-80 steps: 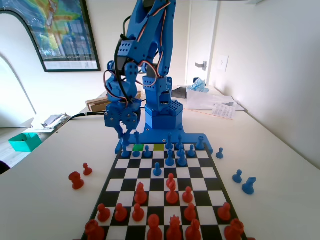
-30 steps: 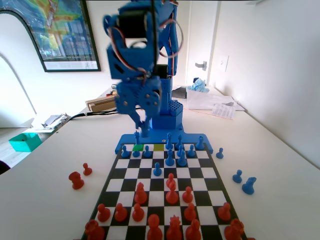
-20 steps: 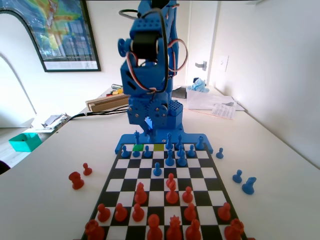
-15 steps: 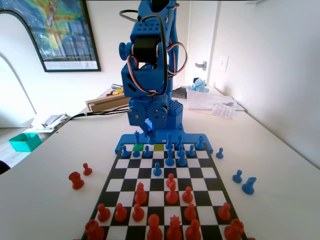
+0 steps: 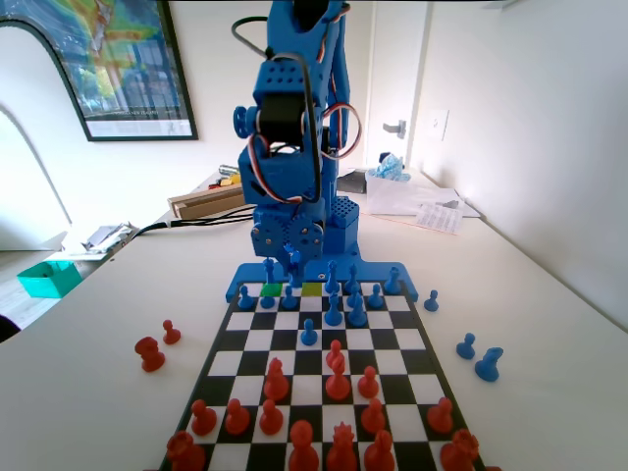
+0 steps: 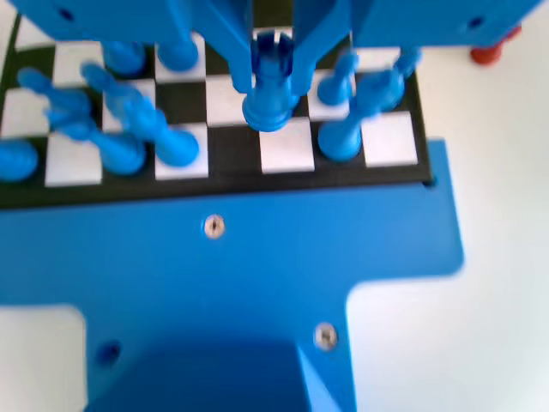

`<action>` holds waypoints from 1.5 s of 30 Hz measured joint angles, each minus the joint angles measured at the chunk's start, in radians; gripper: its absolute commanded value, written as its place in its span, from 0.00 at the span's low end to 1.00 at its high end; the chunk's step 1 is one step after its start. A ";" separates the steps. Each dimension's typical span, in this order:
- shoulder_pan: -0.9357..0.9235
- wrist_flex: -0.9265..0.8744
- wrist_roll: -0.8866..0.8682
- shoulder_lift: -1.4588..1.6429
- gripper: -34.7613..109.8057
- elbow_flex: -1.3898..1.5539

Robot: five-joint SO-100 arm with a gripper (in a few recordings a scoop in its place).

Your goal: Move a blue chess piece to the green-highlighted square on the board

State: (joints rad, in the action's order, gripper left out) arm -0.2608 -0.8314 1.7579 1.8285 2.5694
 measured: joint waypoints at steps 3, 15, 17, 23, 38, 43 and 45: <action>0.002 0.026 -0.003 -0.002 0.25 0.014; -0.044 0.061 0.044 -0.018 0.25 0.017; -0.058 0.060 0.060 -0.018 0.25 0.017; -0.092 0.086 0.100 -0.037 0.25 0.035; -0.091 0.129 0.118 -0.037 0.25 0.035; -0.087 0.138 0.118 -0.037 0.25 0.052; -0.075 0.161 0.115 -0.037 0.25 0.054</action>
State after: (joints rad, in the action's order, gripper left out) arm -0.3359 -0.6703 1.8730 1.7917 2.6231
